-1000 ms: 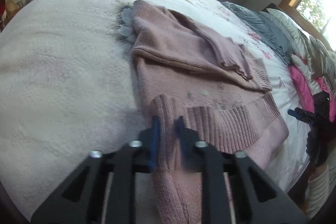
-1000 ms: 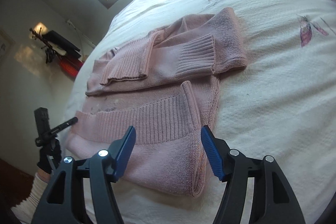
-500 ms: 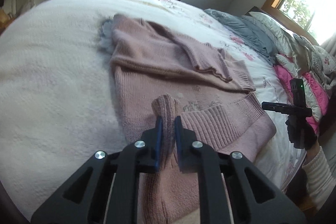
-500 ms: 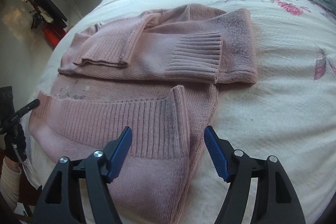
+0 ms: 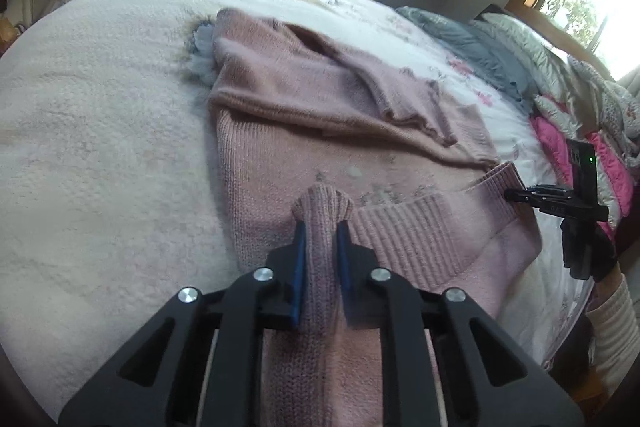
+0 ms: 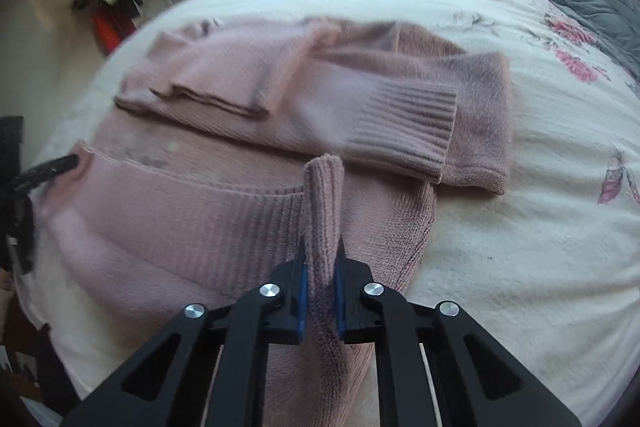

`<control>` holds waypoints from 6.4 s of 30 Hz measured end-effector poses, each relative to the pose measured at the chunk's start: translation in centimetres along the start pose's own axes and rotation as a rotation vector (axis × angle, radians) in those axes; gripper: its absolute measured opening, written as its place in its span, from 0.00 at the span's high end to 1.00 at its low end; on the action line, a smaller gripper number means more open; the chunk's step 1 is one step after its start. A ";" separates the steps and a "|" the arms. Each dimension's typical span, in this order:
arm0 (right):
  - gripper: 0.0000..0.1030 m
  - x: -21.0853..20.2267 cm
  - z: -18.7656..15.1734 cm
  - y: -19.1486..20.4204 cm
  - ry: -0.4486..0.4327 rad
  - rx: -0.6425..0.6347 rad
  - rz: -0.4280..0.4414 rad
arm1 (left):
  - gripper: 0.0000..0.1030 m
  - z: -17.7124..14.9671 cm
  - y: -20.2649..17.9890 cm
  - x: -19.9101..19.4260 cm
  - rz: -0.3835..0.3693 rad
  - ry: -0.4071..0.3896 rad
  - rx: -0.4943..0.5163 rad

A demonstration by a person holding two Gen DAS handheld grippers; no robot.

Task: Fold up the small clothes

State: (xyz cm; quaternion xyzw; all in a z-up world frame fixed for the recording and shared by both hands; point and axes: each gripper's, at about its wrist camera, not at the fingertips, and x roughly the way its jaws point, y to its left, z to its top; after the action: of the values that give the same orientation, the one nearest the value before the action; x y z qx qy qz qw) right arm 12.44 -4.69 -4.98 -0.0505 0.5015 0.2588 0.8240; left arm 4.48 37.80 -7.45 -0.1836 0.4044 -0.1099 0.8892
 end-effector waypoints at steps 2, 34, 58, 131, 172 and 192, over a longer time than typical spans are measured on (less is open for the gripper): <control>0.90 -2.5 -0.4 -0.1 -0.050 0.005 0.025 | 0.89 0.2 -0.6 -1.7 -0.021 -0.052 0.011; 0.90 -0.6 17.3 -8.7 -0.199 0.286 -0.006 | 0.89 19.3 0.9 7.0 0.110 -0.254 -0.030; 0.53 2.3 11.8 -10.8 -0.113 0.399 0.033 | 0.68 15.7 6.5 6.2 0.172 -0.213 -0.178; 0.73 8.2 1.5 -11.9 -0.048 0.715 0.387 | 0.45 8.9 -2.5 12.3 -0.029 0.054 -0.035; 0.67 10.8 16.5 20.1 0.119 -0.046 0.249 | 0.45 7.5 4.5 1.0 -0.183 -0.135 -0.275; 0.31 1.9 13.0 16.2 -0.065 -0.044 0.316 | 0.43 7.9 4.6 3.9 -0.306 -0.087 -0.359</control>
State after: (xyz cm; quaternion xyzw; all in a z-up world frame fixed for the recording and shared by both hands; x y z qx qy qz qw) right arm 15.74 14.44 2.66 0.0193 0.4706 0.3976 0.7874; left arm 13.22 42.50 -7.23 -0.4024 0.3461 -0.1616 0.8319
